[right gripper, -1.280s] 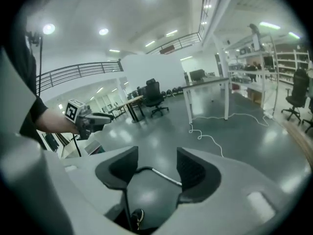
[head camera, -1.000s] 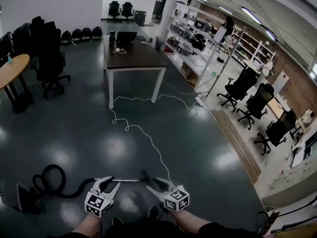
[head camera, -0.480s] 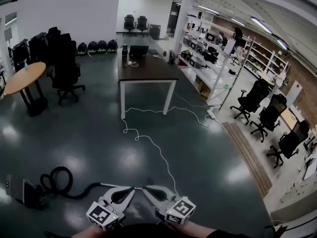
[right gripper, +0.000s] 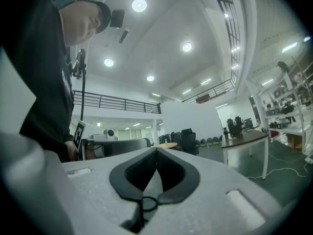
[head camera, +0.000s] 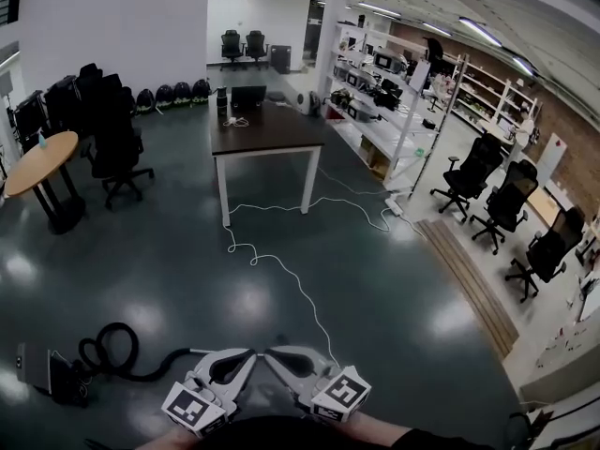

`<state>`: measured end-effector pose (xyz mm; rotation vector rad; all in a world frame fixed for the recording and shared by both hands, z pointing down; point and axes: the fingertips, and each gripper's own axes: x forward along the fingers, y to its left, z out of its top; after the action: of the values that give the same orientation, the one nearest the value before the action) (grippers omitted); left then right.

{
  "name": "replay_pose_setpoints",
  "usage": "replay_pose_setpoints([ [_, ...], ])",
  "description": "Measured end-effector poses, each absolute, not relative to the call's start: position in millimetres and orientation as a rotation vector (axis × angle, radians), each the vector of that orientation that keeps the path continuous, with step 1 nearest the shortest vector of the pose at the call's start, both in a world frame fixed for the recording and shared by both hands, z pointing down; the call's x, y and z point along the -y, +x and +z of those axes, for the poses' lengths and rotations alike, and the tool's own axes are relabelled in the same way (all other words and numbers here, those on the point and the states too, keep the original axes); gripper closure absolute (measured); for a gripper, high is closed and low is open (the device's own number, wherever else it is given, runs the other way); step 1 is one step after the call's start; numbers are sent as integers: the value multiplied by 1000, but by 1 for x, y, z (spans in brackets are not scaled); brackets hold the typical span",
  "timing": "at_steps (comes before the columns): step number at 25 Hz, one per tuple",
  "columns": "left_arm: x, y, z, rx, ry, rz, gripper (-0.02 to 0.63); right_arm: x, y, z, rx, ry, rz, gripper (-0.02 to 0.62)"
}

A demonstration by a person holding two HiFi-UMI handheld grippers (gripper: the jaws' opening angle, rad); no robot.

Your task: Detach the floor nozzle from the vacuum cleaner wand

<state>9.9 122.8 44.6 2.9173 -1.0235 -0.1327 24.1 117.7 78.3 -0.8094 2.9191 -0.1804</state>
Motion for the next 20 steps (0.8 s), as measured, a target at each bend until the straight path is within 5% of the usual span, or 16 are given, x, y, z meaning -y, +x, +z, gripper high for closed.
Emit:
replay_pose_setpoints([
  [20, -150, 20, 69, 900, 2933, -80, 604, -149, 36, 89, -2974, -933, -170, 595],
])
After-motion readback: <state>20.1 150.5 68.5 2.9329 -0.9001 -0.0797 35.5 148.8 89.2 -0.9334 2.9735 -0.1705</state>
